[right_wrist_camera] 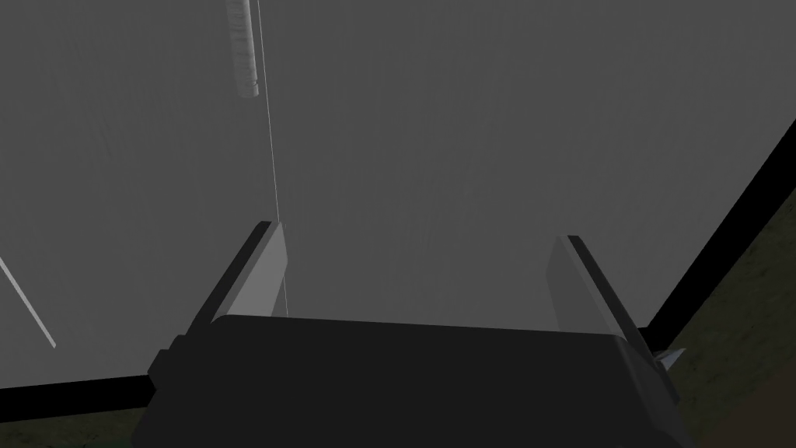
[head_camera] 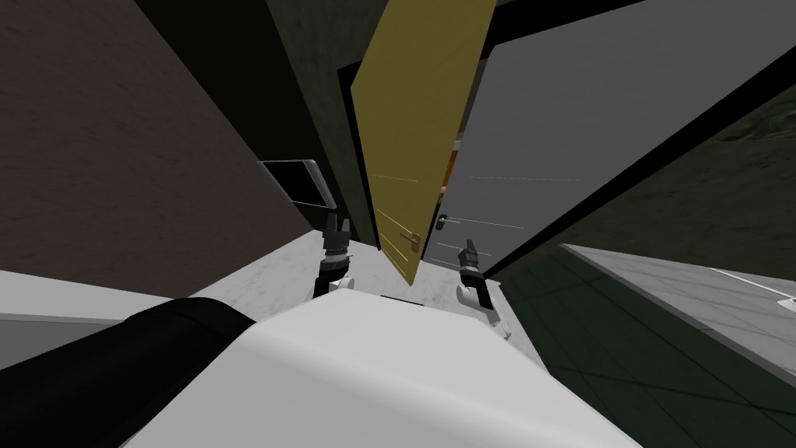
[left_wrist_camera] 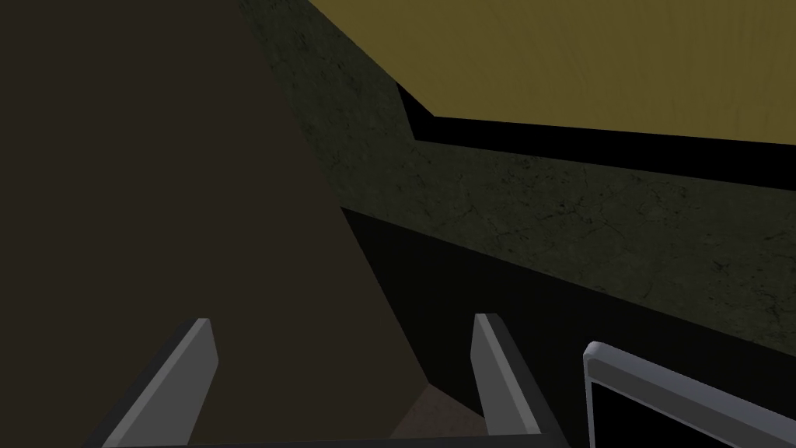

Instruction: Pull the door open

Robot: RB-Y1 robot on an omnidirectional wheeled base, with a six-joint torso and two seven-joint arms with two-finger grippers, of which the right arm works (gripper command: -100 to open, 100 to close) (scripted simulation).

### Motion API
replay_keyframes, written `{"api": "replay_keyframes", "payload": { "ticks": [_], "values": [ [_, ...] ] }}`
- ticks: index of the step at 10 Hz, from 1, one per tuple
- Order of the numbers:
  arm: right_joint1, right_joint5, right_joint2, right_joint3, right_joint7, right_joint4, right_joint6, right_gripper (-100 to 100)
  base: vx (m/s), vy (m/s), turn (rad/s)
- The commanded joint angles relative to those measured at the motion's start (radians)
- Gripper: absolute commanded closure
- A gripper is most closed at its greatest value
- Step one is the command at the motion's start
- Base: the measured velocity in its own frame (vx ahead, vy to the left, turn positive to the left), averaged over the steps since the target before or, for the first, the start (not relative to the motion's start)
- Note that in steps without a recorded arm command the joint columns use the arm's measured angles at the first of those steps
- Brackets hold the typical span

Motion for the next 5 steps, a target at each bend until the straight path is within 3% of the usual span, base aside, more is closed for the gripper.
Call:
{"api": "replay_keyframes", "payload": {
  "ticks": [1,5],
  "values": [
    [-0.015,-0.003,-0.004,-0.008,-0.004,0.033,0.003,-100,0.100,-0.041,0.066],
    [-0.049,-0.010,-0.012,-0.025,-0.013,0.109,0.010,-100,0.095,-0.037,0.061]
  ]
}}
